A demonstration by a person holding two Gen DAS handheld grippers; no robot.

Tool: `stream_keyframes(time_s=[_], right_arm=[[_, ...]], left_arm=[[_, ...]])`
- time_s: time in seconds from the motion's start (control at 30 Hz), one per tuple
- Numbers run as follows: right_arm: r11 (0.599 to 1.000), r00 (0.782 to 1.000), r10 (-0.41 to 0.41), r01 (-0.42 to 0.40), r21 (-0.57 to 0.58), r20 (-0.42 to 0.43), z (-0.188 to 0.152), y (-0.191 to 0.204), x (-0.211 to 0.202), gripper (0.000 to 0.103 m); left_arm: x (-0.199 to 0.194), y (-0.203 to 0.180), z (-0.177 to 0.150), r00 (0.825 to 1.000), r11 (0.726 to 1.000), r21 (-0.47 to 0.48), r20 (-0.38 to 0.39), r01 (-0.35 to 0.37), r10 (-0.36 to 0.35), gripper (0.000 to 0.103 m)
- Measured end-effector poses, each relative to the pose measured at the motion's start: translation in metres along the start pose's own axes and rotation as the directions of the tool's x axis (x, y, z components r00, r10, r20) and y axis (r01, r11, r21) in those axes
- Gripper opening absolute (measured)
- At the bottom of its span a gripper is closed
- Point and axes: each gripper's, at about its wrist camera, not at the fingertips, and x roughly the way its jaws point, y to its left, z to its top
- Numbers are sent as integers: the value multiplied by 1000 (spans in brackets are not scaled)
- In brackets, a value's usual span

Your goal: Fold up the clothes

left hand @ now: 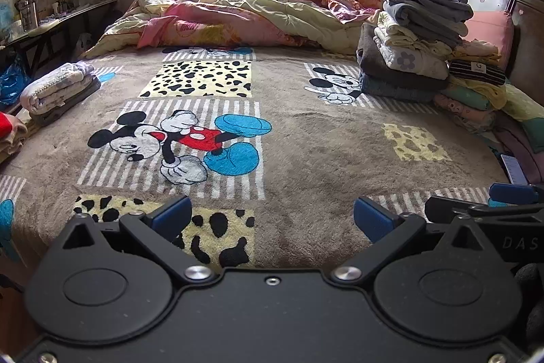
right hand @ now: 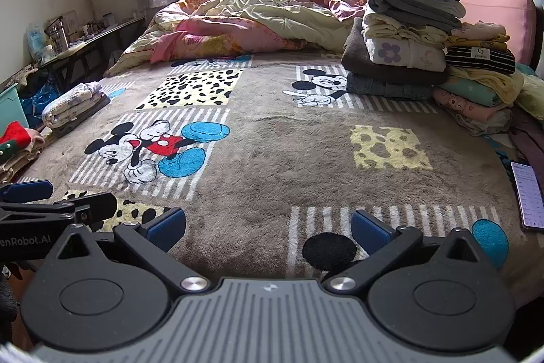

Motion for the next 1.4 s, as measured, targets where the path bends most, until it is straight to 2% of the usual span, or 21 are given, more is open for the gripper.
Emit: stream_keyframes(time_s=[0.9, 1.4], right_arm=[[1000, 1000, -14, 15, -27, 8, 1, 10, -8, 103], [999, 1000, 8, -8, -41, -11, 9, 1, 13, 103]], left_arm=[[-5, 6, -2, 1000, 1000, -25, 3, 11, -10, 103], [20, 3, 5, 1000, 998, -58, -13, -12, 11, 103]])
